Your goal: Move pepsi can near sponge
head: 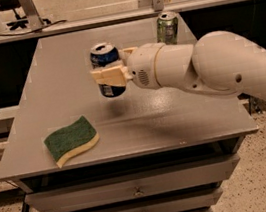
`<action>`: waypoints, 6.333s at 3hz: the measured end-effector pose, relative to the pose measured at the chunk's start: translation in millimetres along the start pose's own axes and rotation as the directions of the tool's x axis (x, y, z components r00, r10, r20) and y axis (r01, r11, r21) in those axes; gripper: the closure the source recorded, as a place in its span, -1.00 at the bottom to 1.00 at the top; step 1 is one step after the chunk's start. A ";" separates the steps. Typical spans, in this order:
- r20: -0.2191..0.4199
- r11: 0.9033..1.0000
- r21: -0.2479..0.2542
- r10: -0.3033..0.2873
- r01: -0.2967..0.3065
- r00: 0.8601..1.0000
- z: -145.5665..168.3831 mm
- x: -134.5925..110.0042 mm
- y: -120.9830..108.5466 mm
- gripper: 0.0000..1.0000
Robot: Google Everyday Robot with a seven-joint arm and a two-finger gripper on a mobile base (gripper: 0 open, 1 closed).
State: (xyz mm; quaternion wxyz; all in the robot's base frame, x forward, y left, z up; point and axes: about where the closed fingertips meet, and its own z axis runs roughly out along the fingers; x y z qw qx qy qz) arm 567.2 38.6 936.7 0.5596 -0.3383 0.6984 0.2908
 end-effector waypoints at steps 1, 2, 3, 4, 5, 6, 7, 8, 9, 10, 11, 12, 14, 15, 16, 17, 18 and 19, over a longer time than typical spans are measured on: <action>0.022 1.000 -0.027 0.008 -0.008 1.000 4.9 4.7 33.7 1.00; 0.048 0.999 -0.043 0.006 -0.004 0.999 12.7 7.9 56.3 1.00; 0.066 0.999 -0.050 -0.003 0.006 0.998 22.3 15.7 70.6 1.00; 0.070 0.999 -0.043 -0.012 0.015 0.997 26.7 23.2 73.7 1.00; 0.065 0.999 -0.028 -0.025 0.027 0.998 26.6 29.0 70.8 1.00; 0.058 0.999 0.003 -0.037 0.037 0.998 21.8 32.5 60.0 1.00; 0.054 0.999 0.026 -0.044 0.042 0.998 17.4 34.2 50.7 1.00; 0.057 0.999 0.031 -0.042 0.041 0.997 16.5 33.7 49.1 1.00; 0.072 0.999 0.024 -0.030 0.028 0.997 17.8 31.0 53.4 1.00; 0.071 1.000 0.007 -0.022 0.022 0.997 21.3 29.1 60.0 0.63; 0.069 1.000 -0.001 -0.022 0.022 0.997 22.4 28.5 63.1 0.19; 0.068 1.000 -0.002 -0.025 0.025 0.997 23.0 28.6 65.0 -0.28; 0.070 1.000 0.002 -0.031 0.031 0.997 24.6 28.0 64.9 -1.00; 0.069 1.000 0.005 -0.031 0.031 0.997 24.0 28.0 64.6 -1.00; 0.053 0.999 0.045 -0.024 0.022 0.998 3.9 33.3 48.6 -1.00; 0.047 0.997 0.076 -0.030 0.027 0.998 -35.0 49.7 27.8 -1.00; 0.047 0.990 0.132 -0.047 0.040 0.998 -95.4 69.4 -1.8 -1.00; 0.043 0.988 0.150 -0.044 0.037 0.998 -106.0 72.1 -5.8 -1.00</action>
Offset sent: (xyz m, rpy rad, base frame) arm -0.0526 0.0612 -0.0147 0.0778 -0.0365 0.0498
